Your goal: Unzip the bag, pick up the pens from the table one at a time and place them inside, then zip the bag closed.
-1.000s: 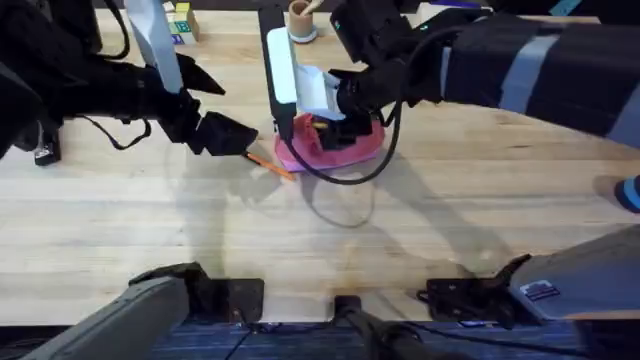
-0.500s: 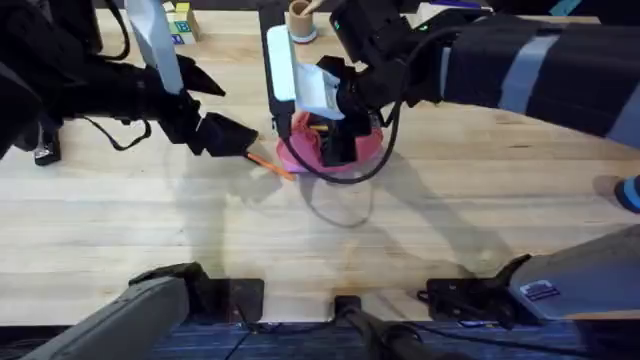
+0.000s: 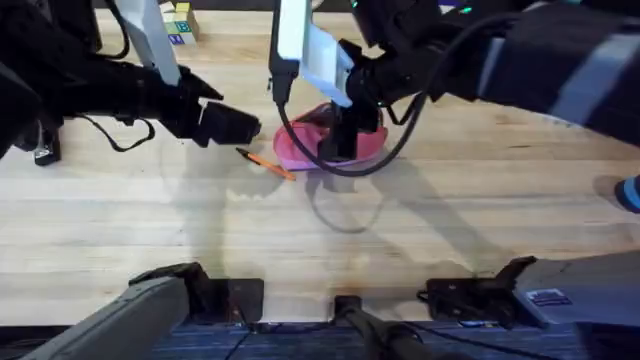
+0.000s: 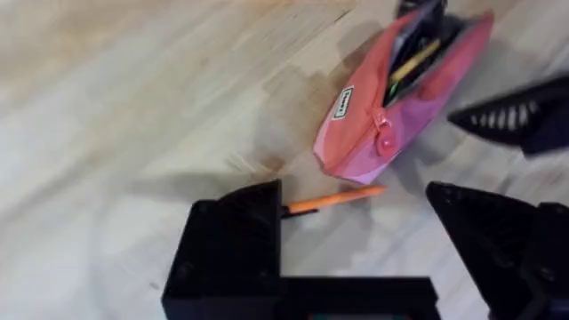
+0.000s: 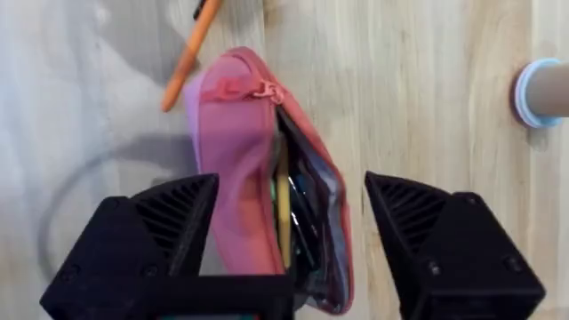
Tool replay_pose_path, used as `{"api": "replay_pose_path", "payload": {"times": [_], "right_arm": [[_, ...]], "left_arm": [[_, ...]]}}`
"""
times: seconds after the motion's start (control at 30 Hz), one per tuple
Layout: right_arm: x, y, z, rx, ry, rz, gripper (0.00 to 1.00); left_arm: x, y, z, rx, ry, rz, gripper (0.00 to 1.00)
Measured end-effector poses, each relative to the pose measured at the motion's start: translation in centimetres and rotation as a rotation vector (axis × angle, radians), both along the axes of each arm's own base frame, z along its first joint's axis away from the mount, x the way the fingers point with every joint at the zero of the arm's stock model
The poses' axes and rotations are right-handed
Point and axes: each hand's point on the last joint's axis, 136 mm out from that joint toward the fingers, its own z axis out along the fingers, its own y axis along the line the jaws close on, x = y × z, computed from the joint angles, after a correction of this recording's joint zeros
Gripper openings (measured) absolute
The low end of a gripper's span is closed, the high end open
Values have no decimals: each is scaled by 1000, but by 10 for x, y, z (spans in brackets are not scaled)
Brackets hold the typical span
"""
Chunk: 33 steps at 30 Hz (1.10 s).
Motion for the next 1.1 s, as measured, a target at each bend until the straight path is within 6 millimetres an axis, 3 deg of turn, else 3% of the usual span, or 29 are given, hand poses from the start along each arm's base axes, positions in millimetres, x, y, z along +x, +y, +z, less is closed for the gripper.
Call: {"api": "replay_pose_path", "payload": {"times": [0.27, 0.37, 0.4, 0.7, 1.1], "right_arm": [[-11, -6, 15, 24, 31, -50, 998], [-10, -10, 15, 11, 28, -68, 998], [-10, -13, 14, 0, 28, -79, 998], [-9, -14, 14, 17, 59, -149, 998], [-14, -18, 14, 30, 113, -219, 998]], "left_arm": [[-10, -2, -4, -198, 302, 322, 993], [-10, -2, -4, -260, 387, 429, 993], [-16, -3, -7, -314, 490, 528, 993], [-20, -4, -8, -467, 724, 811, 993], [-28, 9, -30, -342, 785, 1067, 993]]}}
